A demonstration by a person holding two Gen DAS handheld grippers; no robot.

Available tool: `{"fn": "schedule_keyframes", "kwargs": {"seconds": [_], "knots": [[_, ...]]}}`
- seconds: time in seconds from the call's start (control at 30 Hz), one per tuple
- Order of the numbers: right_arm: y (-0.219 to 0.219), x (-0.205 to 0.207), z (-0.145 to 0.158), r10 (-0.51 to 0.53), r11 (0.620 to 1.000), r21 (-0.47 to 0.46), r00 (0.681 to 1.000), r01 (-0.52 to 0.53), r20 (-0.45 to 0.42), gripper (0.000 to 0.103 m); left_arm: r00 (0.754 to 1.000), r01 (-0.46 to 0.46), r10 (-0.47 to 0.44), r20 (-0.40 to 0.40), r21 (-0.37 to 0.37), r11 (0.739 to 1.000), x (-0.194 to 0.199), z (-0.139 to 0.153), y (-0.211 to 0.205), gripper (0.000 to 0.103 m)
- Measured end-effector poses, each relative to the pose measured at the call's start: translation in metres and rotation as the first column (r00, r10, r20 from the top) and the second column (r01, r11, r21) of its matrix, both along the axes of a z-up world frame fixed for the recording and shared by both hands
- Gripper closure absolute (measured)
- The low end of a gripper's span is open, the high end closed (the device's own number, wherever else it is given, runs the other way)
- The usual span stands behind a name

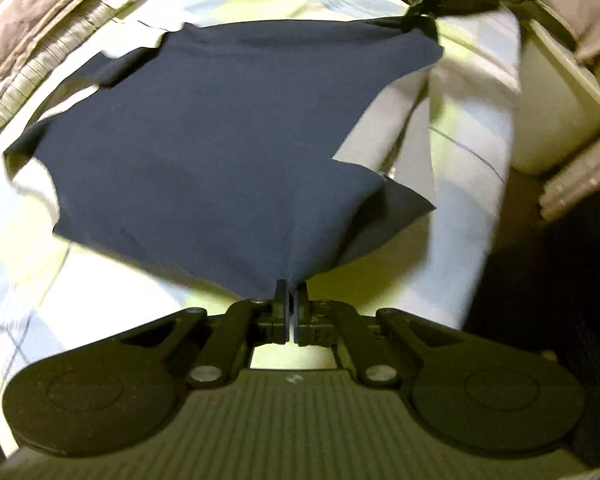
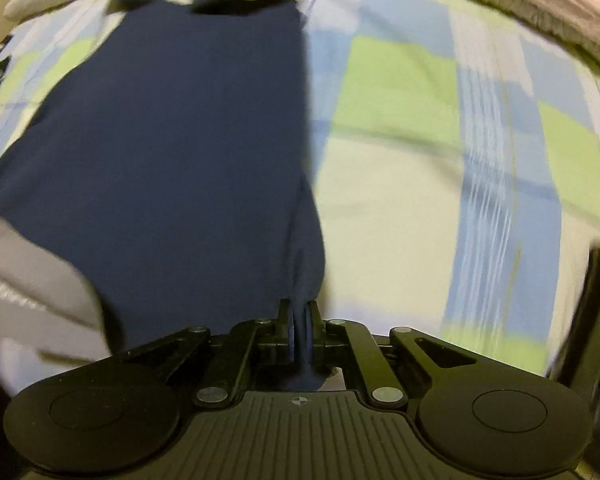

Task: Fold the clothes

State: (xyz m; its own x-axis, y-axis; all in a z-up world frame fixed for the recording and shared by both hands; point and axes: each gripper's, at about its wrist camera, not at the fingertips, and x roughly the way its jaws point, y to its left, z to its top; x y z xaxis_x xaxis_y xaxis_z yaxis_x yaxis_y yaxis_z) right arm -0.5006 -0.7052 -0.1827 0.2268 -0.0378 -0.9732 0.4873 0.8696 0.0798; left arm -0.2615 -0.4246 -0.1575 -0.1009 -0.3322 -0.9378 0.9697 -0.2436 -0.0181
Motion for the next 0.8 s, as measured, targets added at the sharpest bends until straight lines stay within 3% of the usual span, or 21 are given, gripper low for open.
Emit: {"fn": "schedule_keyframes", "kwargs": {"seconds": [0.13,0.27,0.43,0.53,0.57,0.6,0.63,0.67,0.8], "knots": [[0.074,-0.031,0.008,-0.074,0.995,0.069,0.996,0.077,-0.048,0.101,1.0,0.022,-0.022,-0.001,0.054,0.998,0.004,0.0,0.049,0.103],[0.138,-0.051,-0.004,-0.171,0.978,0.108,0.981,0.18,-0.092,0.1,1.0,0.026,-0.024,-0.018,0.119,0.993,0.012,-0.022,0.083,0.103],[0.175,-0.045,-0.02,-0.256,0.966,-0.021,0.938,0.258,-0.234,0.099,0.999,-0.004,0.011,-0.046,0.132,0.991,0.02,-0.029,0.12,0.102],[0.186,-0.035,-0.009,-0.269,0.963,-0.043,0.939,0.266,-0.214,0.098,0.995,-0.072,0.078,-0.055,0.104,0.992,0.035,-0.026,0.132,0.098],[0.19,-0.029,-0.005,-0.268,0.964,-0.053,0.942,0.262,-0.204,0.094,0.994,-0.093,0.099,-0.055,0.09,0.992,0.04,-0.025,0.133,0.098],[0.189,-0.021,-0.001,-0.265,0.964,-0.066,0.945,0.257,-0.191,0.074,0.991,-0.115,0.119,-0.056,0.074,0.991,0.046,-0.023,0.132,0.098],[0.185,-0.012,0.002,-0.261,0.965,-0.08,0.95,0.251,-0.169,0.046,0.989,-0.133,0.136,-0.055,0.054,0.99,0.052,-0.021,0.128,0.096],[0.185,-0.002,0.008,-0.257,0.965,-0.094,0.956,0.245,-0.141,0.04,0.987,-0.15,0.151,-0.053,0.033,0.988,0.058,-0.019,0.123,0.093],[0.174,0.044,0.027,-0.179,0.977,-0.126,0.983,0.173,-0.042,0.04,0.981,-0.194,0.193,-0.029,-0.049,0.98,0.082,-0.009,0.088,0.087]]}}
